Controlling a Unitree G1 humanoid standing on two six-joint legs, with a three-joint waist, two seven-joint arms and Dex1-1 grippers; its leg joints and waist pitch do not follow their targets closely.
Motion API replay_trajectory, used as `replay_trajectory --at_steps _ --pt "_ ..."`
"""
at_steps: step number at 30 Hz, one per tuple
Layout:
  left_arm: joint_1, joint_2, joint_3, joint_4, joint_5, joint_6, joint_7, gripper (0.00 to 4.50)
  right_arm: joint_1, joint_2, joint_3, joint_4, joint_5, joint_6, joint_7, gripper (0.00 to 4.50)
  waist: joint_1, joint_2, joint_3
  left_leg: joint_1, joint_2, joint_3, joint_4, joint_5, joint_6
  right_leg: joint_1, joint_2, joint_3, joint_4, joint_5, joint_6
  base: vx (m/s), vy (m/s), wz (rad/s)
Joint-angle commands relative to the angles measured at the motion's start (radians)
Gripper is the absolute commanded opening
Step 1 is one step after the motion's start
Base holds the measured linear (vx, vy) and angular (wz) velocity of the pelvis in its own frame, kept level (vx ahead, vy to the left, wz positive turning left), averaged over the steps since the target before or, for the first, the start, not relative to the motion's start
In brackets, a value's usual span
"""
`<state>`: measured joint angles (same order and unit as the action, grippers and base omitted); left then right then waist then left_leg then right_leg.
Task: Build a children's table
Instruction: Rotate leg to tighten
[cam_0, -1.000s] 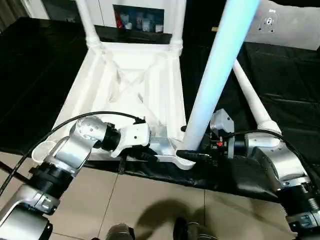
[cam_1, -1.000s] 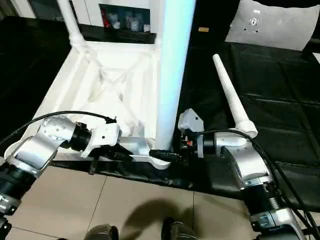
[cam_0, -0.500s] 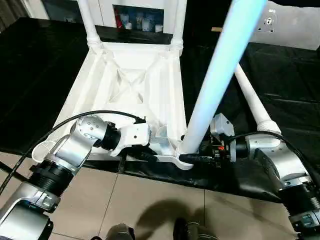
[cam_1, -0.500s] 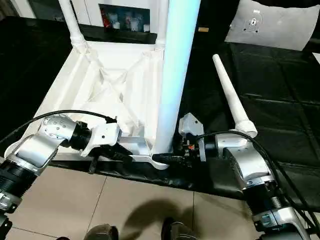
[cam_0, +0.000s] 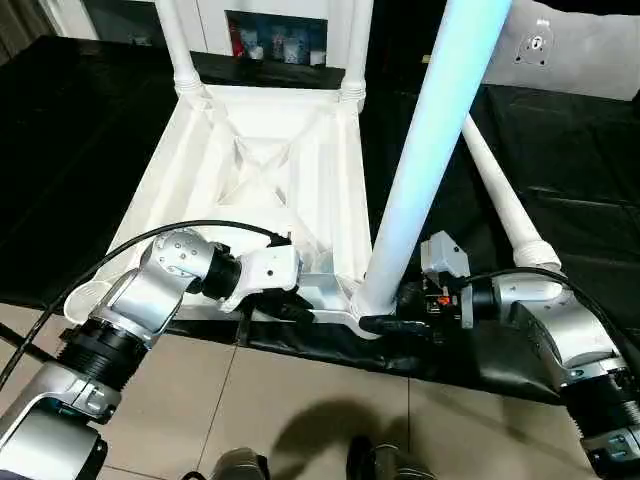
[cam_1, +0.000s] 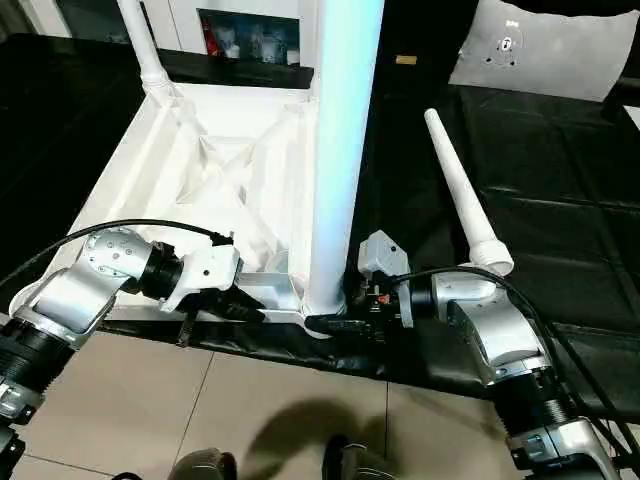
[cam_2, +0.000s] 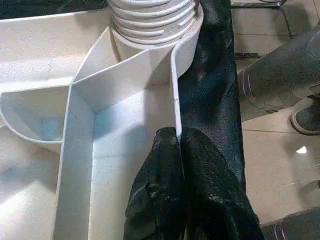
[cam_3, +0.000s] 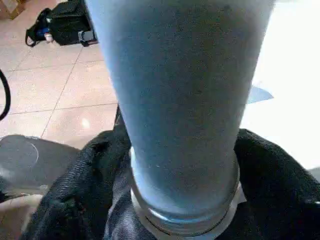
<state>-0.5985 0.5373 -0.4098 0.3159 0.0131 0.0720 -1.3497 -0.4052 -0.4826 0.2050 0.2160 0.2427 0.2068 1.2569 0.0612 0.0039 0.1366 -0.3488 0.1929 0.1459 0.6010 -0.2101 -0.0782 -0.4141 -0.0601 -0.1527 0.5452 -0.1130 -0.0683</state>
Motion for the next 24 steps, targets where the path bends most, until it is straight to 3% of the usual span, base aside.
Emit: replay_trajectory --at_steps 1,7,14,15,20,22,24 --pt "-0.009 0.004 -0.031 0.008 0.018 -0.017 -0.035 0.00 0.002 0.003 0.005 -0.016 0.002 0.002 -0.003 3.29 -0.004 0.005 -0.100 -0.001 0.034 0.000 -0.063 -0.069 0.111 0.078 -0.085 0.063 -0.064 -0.414 -0.084 0.000 0.000 0.00" --pt "-0.008 0.003 -0.029 0.010 0.018 -0.017 -0.029 0.00 0.005 0.009 0.011 -0.014 -0.003 0.000 -0.012 2.82 -0.004 0.006 -0.100 -0.001 0.036 -0.001 -0.064 -0.072 0.110 0.078 -0.086 0.063 -0.063 -0.411 -0.089 0.000 0.000 0.00" --pt "0.005 -0.001 -0.017 -0.002 0.006 0.006 -0.013 0.00 0.025 0.019 0.016 -0.028 0.000 0.008 -0.030 2.67 -0.004 0.005 -0.099 -0.001 0.034 -0.001 -0.064 -0.076 0.105 0.080 -0.086 0.063 -0.064 -0.418 -0.083 0.000 0.000 0.00" --pt "0.008 -0.001 -0.015 -0.006 0.004 0.011 -0.012 0.00 0.028 0.021 0.017 -0.030 0.000 0.010 -0.034 2.67 -0.003 0.009 -0.098 -0.001 0.034 -0.002 -0.065 -0.077 0.106 0.079 -0.086 0.062 -0.064 -0.418 -0.084 0.000 0.000 0.00" --pt "0.026 -0.051 0.047 -0.071 -0.040 0.155 0.093 0.00 0.050 0.084 -0.019 -0.047 0.013 0.068 -0.159 2.67 -0.011 0.006 -0.095 -0.002 0.034 -0.001 -0.066 -0.091 0.096 0.079 -0.085 0.060 -0.069 -0.443 -0.080 0.000 0.000 0.00" --pt "0.025 -0.088 0.068 -0.087 -0.035 0.195 0.169 0.00 0.051 0.123 -0.033 -0.048 0.004 0.101 -0.243 2.66 -0.016 0.007 -0.091 0.001 0.023 0.001 -0.063 -0.118 0.084 0.076 -0.081 0.051 -0.084 -0.511 -0.050 0.000 0.000 0.00" --pt "0.028 -0.119 0.081 -0.105 -0.032 0.236 0.222 0.00 0.052 0.157 -0.042 -0.043 -0.007 0.116 -0.309 2.66 -0.020 0.007 -0.091 0.001 0.023 0.000 -0.064 -0.122 0.077 0.077 -0.082 0.048 -0.088 -0.533 -0.035 0.000 0.000 0.00"
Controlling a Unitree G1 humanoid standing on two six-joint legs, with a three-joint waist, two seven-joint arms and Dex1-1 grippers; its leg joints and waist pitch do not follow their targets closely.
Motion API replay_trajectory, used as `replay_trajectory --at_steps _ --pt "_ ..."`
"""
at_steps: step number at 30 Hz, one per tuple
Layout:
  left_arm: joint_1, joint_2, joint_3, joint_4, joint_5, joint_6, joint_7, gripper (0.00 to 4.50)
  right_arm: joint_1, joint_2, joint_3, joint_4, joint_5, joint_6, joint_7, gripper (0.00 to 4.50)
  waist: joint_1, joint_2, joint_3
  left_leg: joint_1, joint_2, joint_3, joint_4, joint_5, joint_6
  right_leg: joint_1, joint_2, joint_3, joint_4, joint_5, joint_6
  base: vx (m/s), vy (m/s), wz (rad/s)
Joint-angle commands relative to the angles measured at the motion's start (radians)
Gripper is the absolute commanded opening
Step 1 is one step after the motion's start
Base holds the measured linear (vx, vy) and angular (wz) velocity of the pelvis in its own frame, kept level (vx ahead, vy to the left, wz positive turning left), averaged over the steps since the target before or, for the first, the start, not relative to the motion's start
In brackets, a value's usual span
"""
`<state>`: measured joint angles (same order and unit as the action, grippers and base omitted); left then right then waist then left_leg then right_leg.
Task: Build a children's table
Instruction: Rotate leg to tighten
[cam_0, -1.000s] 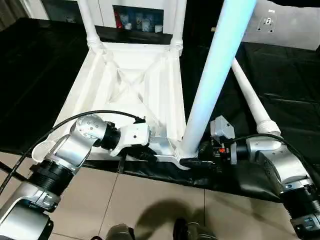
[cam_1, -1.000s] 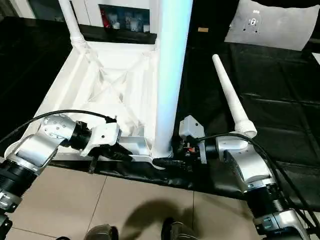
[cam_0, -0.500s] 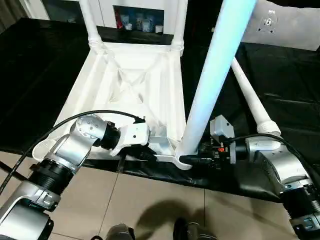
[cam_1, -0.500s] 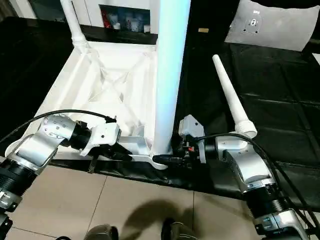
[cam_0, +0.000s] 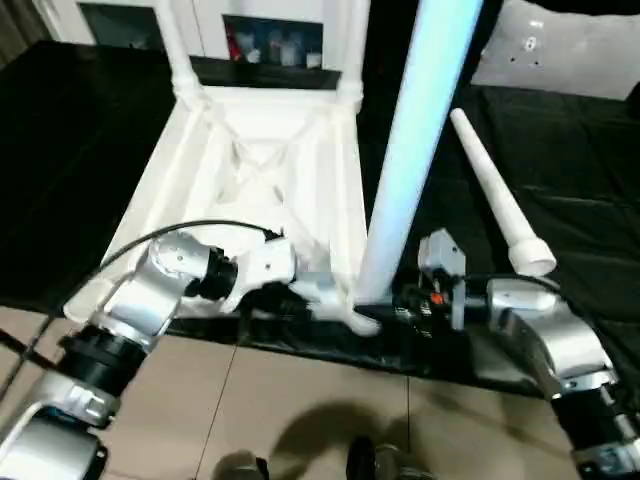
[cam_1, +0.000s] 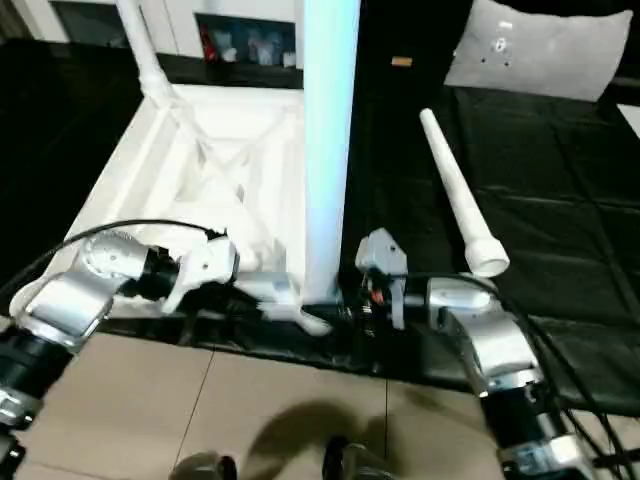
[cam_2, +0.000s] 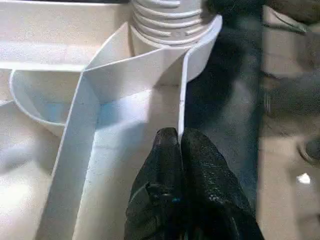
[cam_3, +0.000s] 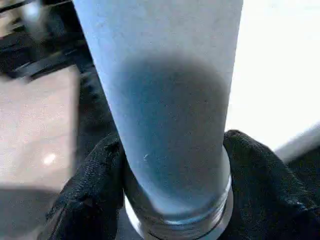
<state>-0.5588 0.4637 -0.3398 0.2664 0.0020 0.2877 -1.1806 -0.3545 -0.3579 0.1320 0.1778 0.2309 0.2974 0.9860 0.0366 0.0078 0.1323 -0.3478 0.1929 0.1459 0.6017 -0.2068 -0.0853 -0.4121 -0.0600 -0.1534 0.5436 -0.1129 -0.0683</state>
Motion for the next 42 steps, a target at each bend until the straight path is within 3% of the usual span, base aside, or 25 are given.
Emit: replay_trajectory --at_steps 1,2,3,4,5,7,9,10,11,12,13,16,17,18,21,22,24,26,28,31,32,34,37,42 --pt "-0.006 -0.101 0.028 -0.086 -0.013 0.083 0.145 0.00 0.002 0.098 0.012 0.007 -0.009 0.047 -0.154 2.66 -0.010 0.003 -0.082 -0.004 0.021 -0.003 -0.063 -0.138 0.075 0.075 -0.079 0.039 -0.095 -0.553 -0.017 0.000 0.000 0.00" --pt "0.002 -0.164 0.042 -0.118 -0.004 0.142 0.237 0.00 0.001 0.175 -0.016 0.021 -0.015 0.077 -0.280 2.66 -0.022 0.004 -0.083 -0.006 0.022 -0.005 -0.061 -0.147 0.066 0.077 -0.081 0.034 -0.098 -0.563 -0.009 0.000 0.000 0.00" --pt "0.002 -0.174 0.043 -0.122 -0.001 0.150 0.252 0.00 0.000 0.189 -0.022 0.024 -0.014 0.081 -0.300 2.66 -0.022 0.004 -0.083 -0.006 0.022 -0.005 -0.061 -0.147 0.066 0.077 -0.081 0.034 -0.098 -0.563 -0.009 0.000 0.000 0.00" --pt "0.001 -0.219 0.048 -0.133 0.013 0.181 0.311 0.00 -0.006 0.241 -0.045 0.039 -0.012 0.092 -0.377 2.66 -0.038 0.000 -0.082 -0.005 0.010 -0.003 -0.055 -0.169 0.071 0.076 -0.080 0.023 -0.113 -0.602 0.024 0.000 0.000 0.00" --pt "0.001 -0.223 0.049 -0.134 0.014 0.183 0.316 0.00 -0.006 0.245 -0.046 0.040 -0.012 0.092 -0.382 2.66 -0.042 0.002 -0.082 -0.005 0.011 -0.004 -0.056 -0.170 0.076 0.077 -0.081 0.021 -0.115 -0.605 0.029 0.000 0.000 0.00" --pt "-0.015 -0.321 0.057 -0.124 0.049 0.220 0.446 0.00 -0.037 0.344 -0.083 0.093 -0.033 0.083 -0.547 2.66 -0.055 0.010 -0.080 -0.001 0.018 -0.007 -0.058 -0.179 0.091 0.072 -0.079 0.014 -0.124 -0.589 0.033 0.000 0.000 0.00" --pt "-0.023 -0.349 0.057 -0.114 0.060 0.222 0.489 0.00 -0.051 0.371 -0.090 0.109 -0.045 0.083 -0.598 2.66 -0.067 0.016 -0.083 -0.008 0.030 -0.015 -0.059 -0.200 0.099 0.085 -0.080 0.001 -0.119 -0.534 0.034 0.000 0.000 0.00" --pt "-0.028 -0.365 0.055 -0.108 0.071 0.222 0.518 0.00 -0.061 0.390 -0.095 0.116 -0.052 0.084 -0.629 2.66 -0.070 0.018 -0.081 -0.001 0.029 -0.012 -0.060 -0.219 0.099 0.079 -0.081 0.001 -0.121 -0.532 0.036 0.000 0.000 0.00" --pt "-0.038 -0.368 0.045 -0.100 0.088 0.210 0.532 0.00 -0.073 0.404 -0.088 0.119 -0.067 0.051 -0.634 3.01 -0.073 0.016 -0.083 0.000 0.024 -0.010 -0.059 -0.218 0.098 0.078 -0.082 0.004 -0.118 -0.518 0.029 0.000 0.000 0.00" --pt "-0.039 -0.368 0.042 -0.100 0.093 0.209 0.534 0.00 -0.075 0.407 -0.086 0.119 -0.072 0.042 -0.634 3.01 -0.073 0.016 -0.083 0.000 0.024 -0.010 -0.059 -0.218 0.098 0.078 -0.082 0.004 -0.118 -0.518 0.029 0.000 0.000 0.00" --pt "-0.041 -0.346 0.040 -0.103 0.098 0.202 0.519 0.00 -0.071 0.399 -0.084 0.110 -0.085 0.023 -0.624 3.36 -0.075 0.015 -0.082 -0.004 0.024 -0.011 -0.061 -0.205 0.105 0.080 -0.083 0.009 -0.112 -0.494 0.019 0.000 0.000 0.00" --pt "-0.038 -0.331 0.038 -0.106 0.100 0.199 0.509 0.00 -0.066 0.394 -0.090 0.107 -0.084 0.024 -0.624 3.46 -0.076 0.014 -0.086 -0.012 0.026 -0.012 -0.063 -0.167 0.119 0.085 -0.084 0.017 -0.098 -0.440 -0.005 0.000 0.000 0.00" --pt "-0.027 -0.291 0.024 -0.103 0.107 0.170 0.466 0.00 -0.052 0.375 -0.107 0.102 -0.075 0.022 -0.609 3.74 -0.073 0.010 -0.090 -0.012 0.027 -0.012 -0.064 -0.136 0.129 0.086 -0.088 0.025 -0.091 -0.409 -0.023 0.000 0.000 0.00" --pt "-0.021 -0.273 0.018 -0.102 0.109 0.154 0.445 0.00 -0.046 0.365 -0.114 0.099 -0.071 0.018 -0.598 3.74 -0.074 0.009 -0.089 -0.016 0.027 -0.011 -0.064 -0.129 0.133 0.087 -0.088 0.026 -0.087 -0.398 -0.029 0.000 0.000 0.00" --pt "-0.011 -0.248 0.019 -0.099 0.105 0.149 0.425 0.00 -0.033 0.344 -0.125 0.086 -0.058 0.008 -0.578 3.86 -0.072 0.012 -0.088 -0.012 0.028 -0.008 -0.062 -0.111 0.138 0.083 -0.087 0.034 -0.079 -0.385 -0.050 0.000 0.000 0.00" --pt "-0.004 -0.212 0.025 -0.079 0.100 0.113 0.392 0.00 -0.016 0.303 -0.135 0.053 -0.029 0.005 -0.512 4.01 -0.067 0.018 -0.087 -0.010 0.029 -0.009 -0.062 -0.103 0.140 0.082 -0.087 0.035 -0.078 -0.377 -0.054 0.000 0.000 0.00" --pt "0.000 -0.192 0.027 -0.069 0.098 0.092 0.371 0.00 -0.007 0.278 -0.138 0.033 -0.015 0.004 -0.472 4.21 -0.060 0.015 -0.092 -0.013 0.032 -0.010 -0.062 -0.081 0.153 0.087 -0.086 0.037 -0.072 -0.345 -0.058 0.000 0.000 0.00" --pt "0.007 -0.146 0.018 -0.061 0.086 0.039 0.296 0.00 0.009 0.211 -0.136 0.001 0.001 -0.006 -0.371 4.42 -0.052 0.019 -0.092 -0.014 0.033 -0.009 -0.062 -0.062 0.163 0.086 -0.085 0.039 -0.068 -0.315 -0.068 0.000 0.000 0.00" --pt "0.008 -0.131 0.011 -0.057 0.081 0.011 0.270 0.00 0.014 0.189 -0.134 -0.008 0.007 -0.007 -0.336 4.42 -0.046 0.017 -0.094 -0.016 0.034 -0.009 -0.061 -0.042 0.173 0.087 -0.084 0.042 -0.061 -0.286 -0.081 0.000 0.000 0.00" --pt "0.015 -0.068 -0.018 -0.054 0.056 -0.063 0.151 0.00 0.022 0.083 -0.108 -0.025 0.018 -0.016 -0.179 4.42 -0.036 0.021 -0.087 -0.009 0.036 -0.005 -0.063 -0.074 0.163 0.079 -0.084 0.043 -0.068 -0.337 -0.080 0.000 0.000 0.00" --pt "0.015 -0.068 -0.018 -0.054 0.056 -0.063 0.151 0.00 0.022 0.083 -0.108 -0.025 0.018 -0.016 -0.179 4.42 -0.032 0.020 -0.088 -0.007 0.035 -0.005 -0.063 -0.080 0.161 0.080 -0.083 0.042 -0.069 -0.347 -0.077 0.000 0.000 0.00" --pt "0.016 -0.022 -0.046 -0.044 0.051 -0.122 0.066 0.00 0.021 -0.009 -0.065 -0.032 0.012 -0.025 -0.044 4.42 -0.020 0.018 -0.086 -0.001 0.037 -0.004 -0.065 -0.093 0.158 0.077 -0.083 0.046 -0.068 -0.351 -0.077 0.000 0.000 0.00" --pt "0.014 -0.003 -0.056 -0.041 0.040 -0.142 0.016 0.00 0.009 -0.054 -0.037 -0.026 -0.001 -0.036 0.010 4.42 -0.007 0.015 -0.086 0.002 0.039 0.000 -0.067 -0.104 0.145 0.075 -0.085 0.048 -0.071 -0.372 -0.080 0.000 0.000 0.00" --pt "0.003 0.025 -0.068 -0.027 0.031 -0.176 -0.055 0.00 -0.017 -0.094 -0.001 -0.005 -0.010 -0.062 0.095 4.42 0.000 0.012 -0.088 -0.001 0.043 -0.001 -0.067 -0.084 0.144 0.076 -0.086 0.050 -0.063 -0.345 -0.094 0.000 0.000 0.00"
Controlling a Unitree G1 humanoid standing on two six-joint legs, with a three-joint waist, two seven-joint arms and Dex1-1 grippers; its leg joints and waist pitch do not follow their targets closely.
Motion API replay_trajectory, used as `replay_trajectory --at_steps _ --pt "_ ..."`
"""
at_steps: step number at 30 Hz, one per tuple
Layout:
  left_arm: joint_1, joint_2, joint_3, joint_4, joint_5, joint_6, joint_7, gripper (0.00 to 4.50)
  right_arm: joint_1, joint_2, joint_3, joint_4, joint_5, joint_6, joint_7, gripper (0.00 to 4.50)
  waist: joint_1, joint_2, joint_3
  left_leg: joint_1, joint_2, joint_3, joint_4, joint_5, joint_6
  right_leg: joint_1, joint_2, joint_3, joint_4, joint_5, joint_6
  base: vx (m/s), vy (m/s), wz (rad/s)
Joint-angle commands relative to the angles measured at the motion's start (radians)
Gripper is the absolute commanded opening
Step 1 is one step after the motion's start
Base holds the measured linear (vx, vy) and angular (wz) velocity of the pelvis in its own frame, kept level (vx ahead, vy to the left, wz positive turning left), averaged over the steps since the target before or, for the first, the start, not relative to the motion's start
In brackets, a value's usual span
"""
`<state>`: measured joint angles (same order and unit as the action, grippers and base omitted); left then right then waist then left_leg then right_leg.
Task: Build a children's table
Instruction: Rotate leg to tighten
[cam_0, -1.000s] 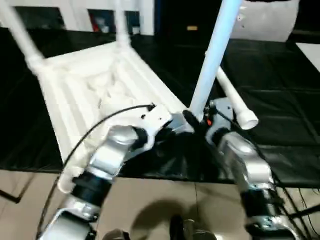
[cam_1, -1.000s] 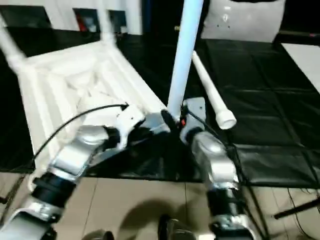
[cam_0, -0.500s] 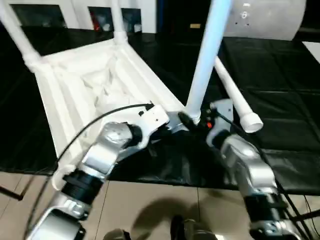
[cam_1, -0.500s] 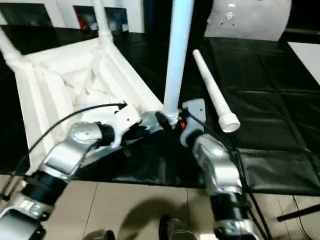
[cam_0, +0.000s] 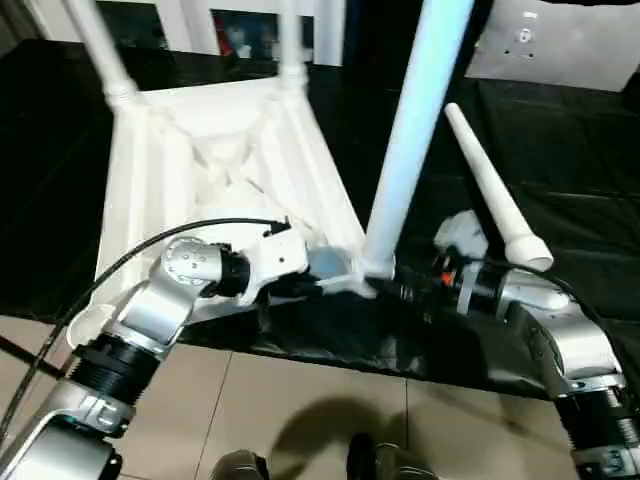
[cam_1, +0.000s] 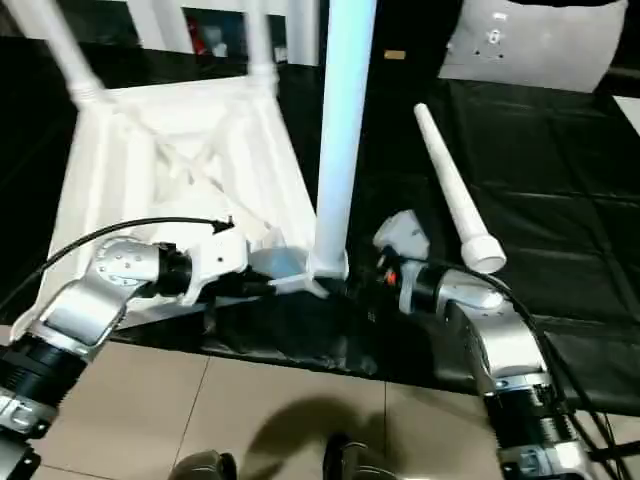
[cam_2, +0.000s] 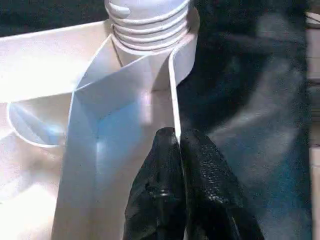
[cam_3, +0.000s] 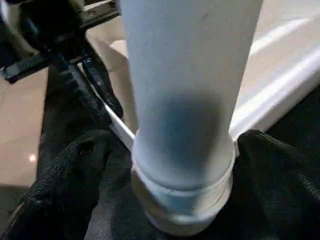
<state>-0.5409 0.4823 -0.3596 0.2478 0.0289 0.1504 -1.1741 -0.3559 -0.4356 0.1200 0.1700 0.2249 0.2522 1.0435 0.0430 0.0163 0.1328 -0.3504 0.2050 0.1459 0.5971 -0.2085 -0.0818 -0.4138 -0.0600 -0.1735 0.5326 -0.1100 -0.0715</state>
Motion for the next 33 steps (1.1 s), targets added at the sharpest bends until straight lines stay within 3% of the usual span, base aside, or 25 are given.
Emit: replay_trajectory --at_steps 1,4,5,8,12,19,23,28,31,32,33 --pt "-0.015 0.007 -0.048 -0.008 0.004 -0.039 -0.061 0.00 -0.015 -0.016 0.011 0.003 -0.004 -0.017 0.038 4.42 -0.005 0.004 -0.090 0.001 0.029 -0.001 -0.063 -0.082 0.142 0.079 -0.085 0.070 -0.051 -0.346 -0.090 0.000 0.000 0.00" --pt "-0.031 0.024 -0.057 0.025 0.010 -0.089 -0.090 0.00 -0.037 -0.031 0.034 0.015 0.023 0.013 0.113 4.09 -0.003 0.001 -0.089 -0.002 0.026 0.000 -0.062 -0.082 0.146 0.081 -0.085 0.069 -0.054 -0.364 -0.081 0.000 0.000 0.00" --pt "-0.035 0.028 -0.058 0.033 0.008 -0.100 -0.098 0.00 -0.043 -0.033 0.040 0.023 0.023 0.010 0.126 4.09 -0.005 -0.005 -0.089 -0.002 0.026 0.001 -0.062 -0.083 0.145 0.081 -0.084 0.068 -0.055 -0.371 -0.077 0.000 0.000 0.00" --pt "-0.037 0.030 -0.057 0.042 0.006 -0.112 -0.108 0.00 -0.048 -0.036 0.048 0.033 0.021 0.000 0.138 3.82 -0.005 -0.001 -0.088 0.000 0.024 0.002 -0.062 -0.091 0.134 0.080 -0.086 0.067 -0.061 -0.411 -0.059 0.000 0.000 0.00" --pt "-0.032 0.033 -0.057 0.038 0.004 -0.115 -0.117 0.00 -0.052 -0.040 0.064 0.042 0.022 -0.008 0.162 3.52 -0.005 -0.008 -0.090 -0.002 0.026 0.002 -0.062 -0.078 0.132 0.080 -0.086 0.068 -0.058 -0.405 -0.055 0.000 0.000 0.00" --pt "-0.030 0.035 -0.057 0.049 0.001 -0.128 -0.123 0.00 -0.054 -0.039 0.066 0.050 0.022 -0.011 0.180 2.81 -0.004 -0.007 -0.090 -0.002 0.025 0.003 -0.062 -0.076 0.134 0.078 -0.085 0.066 -0.060 -0.416 -0.049 0.000 0.000 0.00" --pt "-0.022 0.036 -0.054 0.045 -0.001 -0.128 -0.123 0.00 -0.047 -0.032 0.075 0.048 0.025 -0.011 0.180 2.69 -0.004 -0.007 -0.092 -0.003 0.025 0.003 -0.062 -0.074 0.131 0.079 -0.086 0.066 -0.060 -0.416 -0.047 0.000 0.000 0.00" --pt "-0.018 -0.018 -0.017 -0.030 -0.025 0.033 -0.035 0.00 -0.019 0.035 0.068 0.028 0.019 0.035 0.067 2.64 -0.006 -0.004 -0.090 -0.001 0.030 0.002 -0.064 -0.075 0.120 0.077 -0.087 0.066 -0.061 -0.421 -0.060 0.000 0.000 0.00" --pt "-0.014 -0.074 0.003 -0.072 -0.022 0.131 0.063 0.00 -0.018 0.125 0.040 0.034 -0.005 0.063 -0.103 2.64 -0.018 -0.003 -0.082 0.006 0.017 0.003 -0.062 -0.135 0.082 0.077 -0.086 0.052 -0.085 -0.533 -0.018 0.000 0.000 0.00" --pt "-0.012 -0.100 0.011 -0.085 -0.019 0.168 0.104 0.00 -0.019 0.160 0.027 0.034 -0.007 0.083 -0.163 2.64 -0.026 -0.004 -0.084 0.000 0.013 0.001 -0.061 -0.138 0.075 0.084 -0.085 0.046 -0.087 -0.548 0.002 0.000 0.000 0.00" --pt "-0.012 -0.100 0.011 -0.085 -0.019 0.168 0.104 0.00 -0.019 0.160 0.027 0.034 -0.007 0.083 -0.163 2.64 -0.029 -0.003 -0.082 0.001 0.013 0.000 -0.061 -0.141 0.076 0.082 -0.084 0.045 -0.092 -0.555 0.010 0.000 0.000 0.00"
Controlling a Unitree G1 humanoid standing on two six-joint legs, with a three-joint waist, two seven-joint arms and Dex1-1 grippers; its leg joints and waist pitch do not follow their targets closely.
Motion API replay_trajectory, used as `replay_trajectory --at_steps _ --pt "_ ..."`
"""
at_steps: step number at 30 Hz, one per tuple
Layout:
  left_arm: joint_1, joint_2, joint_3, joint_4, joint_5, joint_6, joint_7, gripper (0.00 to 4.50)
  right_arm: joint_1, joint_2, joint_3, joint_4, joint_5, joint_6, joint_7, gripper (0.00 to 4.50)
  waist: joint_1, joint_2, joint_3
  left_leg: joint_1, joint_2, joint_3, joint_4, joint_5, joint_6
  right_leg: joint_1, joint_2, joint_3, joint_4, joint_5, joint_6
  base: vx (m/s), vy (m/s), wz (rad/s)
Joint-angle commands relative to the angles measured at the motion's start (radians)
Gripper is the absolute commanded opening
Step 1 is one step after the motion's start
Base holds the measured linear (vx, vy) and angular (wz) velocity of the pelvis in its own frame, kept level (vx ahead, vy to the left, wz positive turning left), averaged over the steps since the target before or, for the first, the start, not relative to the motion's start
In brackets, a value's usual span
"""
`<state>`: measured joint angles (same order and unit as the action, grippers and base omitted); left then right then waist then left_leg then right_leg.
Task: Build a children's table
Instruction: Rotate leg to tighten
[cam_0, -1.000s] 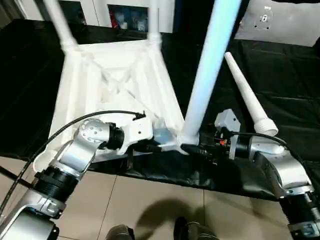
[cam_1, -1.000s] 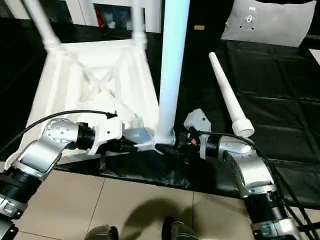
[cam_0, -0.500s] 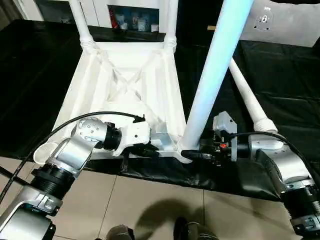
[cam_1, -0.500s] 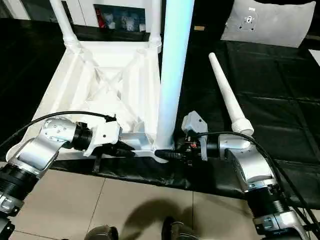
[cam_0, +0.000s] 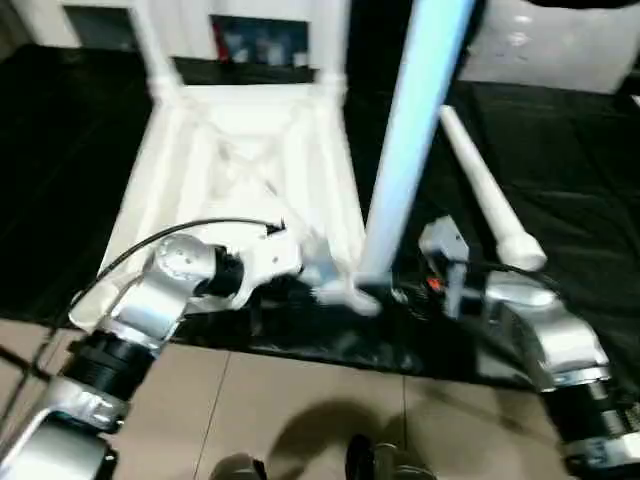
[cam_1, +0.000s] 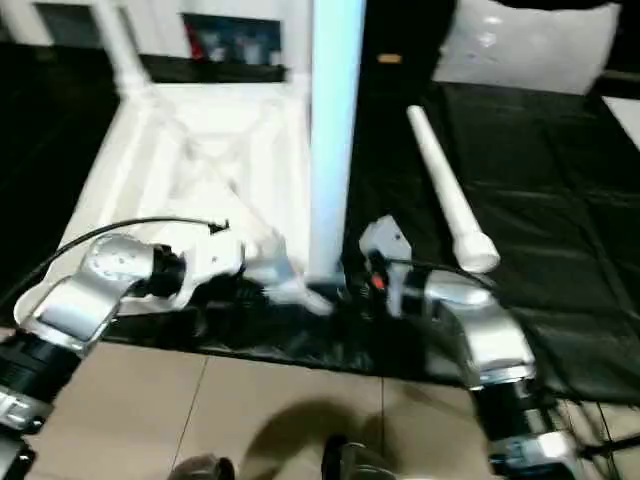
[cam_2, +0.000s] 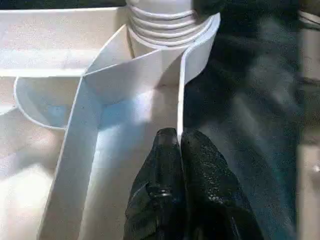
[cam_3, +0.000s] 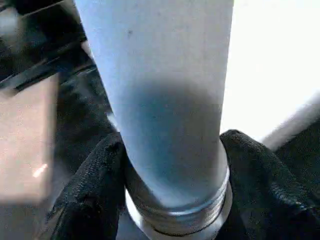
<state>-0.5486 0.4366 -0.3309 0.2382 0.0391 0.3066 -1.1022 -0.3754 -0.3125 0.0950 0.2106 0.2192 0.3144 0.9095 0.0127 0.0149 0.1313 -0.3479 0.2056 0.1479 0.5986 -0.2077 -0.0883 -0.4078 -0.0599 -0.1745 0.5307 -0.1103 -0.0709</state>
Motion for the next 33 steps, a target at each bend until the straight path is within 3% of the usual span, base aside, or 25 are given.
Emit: replay_trajectory --at_steps 1,3,4,6,7,10,13,15,18,21,25,26,27,33 --pt "-0.009 -0.119 -0.002 -0.083 -0.017 0.076 0.126 0.00 -0.005 0.116 0.024 -0.005 -0.005 0.060 -0.159 2.64 -0.009 0.000 -0.081 -0.002 0.010 -0.001 -0.060 -0.152 0.084 0.075 -0.082 0.043 -0.094 -0.561 0.022 0.000 0.000 0.00" --pt "-0.016 -0.167 0.011 -0.080 -0.008 0.117 0.193 0.00 -0.012 0.169 0.008 -0.001 -0.015 0.077 -0.246 2.63 -0.021 0.004 -0.078 -0.003 0.012 -0.003 -0.059 -0.156 0.078 0.072 -0.081 0.037 -0.097 -0.565 0.022 0.000 0.000 0.00" --pt "-0.032 -0.238 0.031 -0.063 0.006 0.161 0.291 0.00 -0.026 0.243 -0.011 0.010 -0.031 0.094 -0.364 2.63 -0.028 0.003 -0.080 -0.002 0.008 -0.004 -0.055 -0.168 0.077 0.074 -0.080 0.027 -0.108 -0.580 0.040 0.000 0.000 0.00" --pt "-0.038 -0.260 0.037 -0.058 0.013 0.176 0.324 0.00 -0.031 0.267 -0.016 0.013 -0.036 0.100 -0.401 2.62 -0.043 0.005 -0.079 -0.007 0.007 -0.007 -0.054 -0.175 0.079 0.076 -0.079 0.020 -0.112 -0.583 0.054 0.000 0.000 0.00" --pt "-0.057 -0.309 0.053 -0.032 0.016 0.194 0.390 0.00 -0.047 0.315 -0.015 0.022 -0.056 0.101 -0.473 2.62 -0.050 0.009 -0.080 -0.001 0.005 -0.006 -0.054 -0.188 0.091 0.072 -0.079 0.021 -0.114 -0.573 0.064 0.000 0.000 0.00" --pt "-0.080 -0.331 0.051 -0.006 0.031 0.182 0.424 0.00 -0.062 0.357 0.001 0.022 -0.070 0.074 -0.501 2.62 -0.058 0.009 -0.084 -0.009 0.010 -0.012 -0.058 -0.164 0.115 0.077 -0.079 0.029 -0.097 -0.491 0.030 0.000 0.000 0.00" --pt "-0.083 -0.302 0.050 -0.008 0.053 0.175 0.412 0.00 -0.048 0.350 -0.006 0.008 -0.072 0.058 -0.485 3.32 -0.054 0.010 -0.089 -0.012 0.014 -0.012 -0.059 -0.127 0.133 0.078 -0.083 0.042 -0.081 -0.422 -0.005 0.000 0.000 0.00" --pt "-0.075 -0.265 0.047 -0.013 0.060 0.157 0.379 0.00 -0.034 0.321 -0.023 0.003 -0.072 0.050 -0.465 3.34 -0.053 0.009 -0.088 -0.014 0.014 -0.012 -0.060 -0.115 0.141 0.079 -0.084 0.044 -0.077 -0.404 -0.017 0.000 0.000 0.00" --pt "-0.058 -0.201 0.029 -0.015 0.060 0.109 0.320 0.00 -0.016 0.265 -0.053 -0.004 -0.061 0.031 -0.429 3.76 -0.048 0.009 -0.092 -0.019 0.012 -0.010 -0.057 -0.074 0.158 0.083 -0.086 0.054 -0.063 -0.357 -0.040 0.000 0.000 0.00" --pt "-0.044 -0.158 0.019 -0.018 0.048 0.067 0.261 0.00 -0.004 0.218 -0.067 -0.012 -0.051 0.015 -0.380 4.00 -0.042 0.011 -0.091 -0.016 0.017 -0.010 -0.058 -0.058 0.164 0.081 -0.085 0.055 -0.060 -0.344 -0.048 0.000 0.000 0.00" --pt "-0.018 -0.073 0.010 -0.020 0.015 -0.030 0.120 0.00 0.013 0.076 -0.051 -0.025 -0.039 -0.036 -0.182 4.32 -0.024 0.013 -0.092 -0.014 0.022 -0.007 -0.058 -0.053 0.173 0.077 -0.085 0.063 -0.052 -0.318 -0.071 0.000 0.000 0.00" --pt "-0.018 -0.070 0.009 -0.020 0.014 -0.032 0.116 0.00 0.013 0.072 -0.052 -0.025 -0.038 -0.037 -0.177 4.32 -0.018 0.024 -0.089 -0.010 0.023 -0.009 -0.059 -0.056 0.169 0.077 -0.084 0.061 -0.053 -0.321 -0.071 0.000 0.000 0.00" --pt "-0.012 -0.032 -0.004 -0.019 -0.002 -0.062 0.048 0.00 0.010 0.019 -0.048 -0.021 -0.026 -0.048 -0.088 4.42 -0.017 0.017 -0.091 -0.011 0.023 -0.007 -0.058 -0.061 0.173 0.076 -0.084 0.064 -0.051 -0.314 -0.079 0.000 0.000 0.00" --pt "-0.021 0.041 -0.033 0.020 -0.024 -0.165 -0.104 0.00 -0.007 -0.082 0.000 0.000 -0.024 -0.092 0.076 4.42 0.013 0.015 -0.089 -0.003 0.027 -0.002 -0.061 -0.070 0.166 0.071 -0.085 0.070 -0.047 -0.328 -0.094 0.000 0.000 0.00"
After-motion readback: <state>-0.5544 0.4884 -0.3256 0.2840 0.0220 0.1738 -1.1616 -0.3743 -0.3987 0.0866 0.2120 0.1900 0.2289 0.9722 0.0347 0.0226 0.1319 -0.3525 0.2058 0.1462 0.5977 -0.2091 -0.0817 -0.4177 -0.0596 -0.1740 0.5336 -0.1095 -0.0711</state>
